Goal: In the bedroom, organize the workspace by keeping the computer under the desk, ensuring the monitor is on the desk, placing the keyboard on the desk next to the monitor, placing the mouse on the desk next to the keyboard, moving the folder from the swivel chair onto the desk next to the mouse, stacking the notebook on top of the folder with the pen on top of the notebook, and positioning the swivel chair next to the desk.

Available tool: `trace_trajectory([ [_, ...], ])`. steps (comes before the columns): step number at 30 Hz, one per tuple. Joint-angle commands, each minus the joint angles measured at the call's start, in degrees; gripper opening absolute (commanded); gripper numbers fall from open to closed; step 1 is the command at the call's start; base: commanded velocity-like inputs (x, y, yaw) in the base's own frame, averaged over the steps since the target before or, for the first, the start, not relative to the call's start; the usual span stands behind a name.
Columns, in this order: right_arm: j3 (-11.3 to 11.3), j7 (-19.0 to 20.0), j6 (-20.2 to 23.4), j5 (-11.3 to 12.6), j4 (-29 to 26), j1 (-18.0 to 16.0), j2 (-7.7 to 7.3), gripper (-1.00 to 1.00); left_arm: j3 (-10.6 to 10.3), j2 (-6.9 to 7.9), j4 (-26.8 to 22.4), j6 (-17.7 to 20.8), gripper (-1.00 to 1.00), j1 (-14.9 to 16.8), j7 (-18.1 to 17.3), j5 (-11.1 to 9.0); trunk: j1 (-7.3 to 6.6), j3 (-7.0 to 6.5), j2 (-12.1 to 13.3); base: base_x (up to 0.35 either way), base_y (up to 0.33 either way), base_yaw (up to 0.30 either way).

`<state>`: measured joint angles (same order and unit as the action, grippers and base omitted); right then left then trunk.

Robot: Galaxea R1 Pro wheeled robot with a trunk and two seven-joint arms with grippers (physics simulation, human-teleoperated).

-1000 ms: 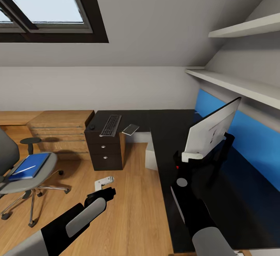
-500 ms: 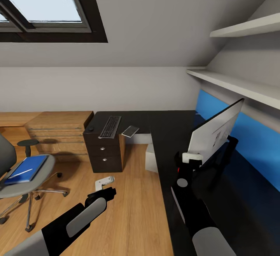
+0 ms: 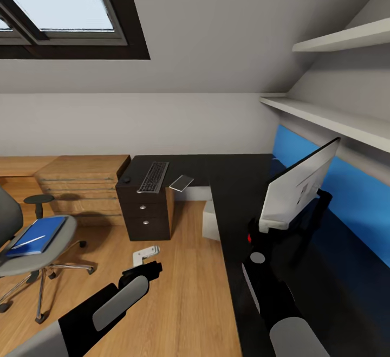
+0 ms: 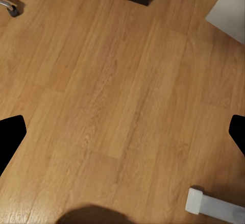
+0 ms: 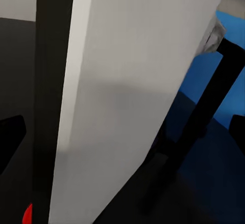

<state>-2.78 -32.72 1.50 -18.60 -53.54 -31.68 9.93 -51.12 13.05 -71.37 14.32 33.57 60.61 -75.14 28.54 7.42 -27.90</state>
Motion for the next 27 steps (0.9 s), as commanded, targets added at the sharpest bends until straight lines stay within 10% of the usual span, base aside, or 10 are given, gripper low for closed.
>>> trace_trajectory([
  [1, -0.3, -0.1, 0.2, -0.5, 0.0, -0.1, 0.07, 1.0, -0.2, 0.03, -0.1, 0.4, 1.0, 0.1, 0.3, -0.1, 0.03, 0.12, -0.1, 0.0, 0.0, 0.0],
  [27, -1.1, 0.0, 0.2, -0.5, 0.0, -0.1, 0.07, 1.0, -0.6, -0.21, -0.1, 0.4, 1.0, 0.1, 0.4, -0.1, 0.03, 0.12, -0.1, 0.0, 0.044, 0.0],
])
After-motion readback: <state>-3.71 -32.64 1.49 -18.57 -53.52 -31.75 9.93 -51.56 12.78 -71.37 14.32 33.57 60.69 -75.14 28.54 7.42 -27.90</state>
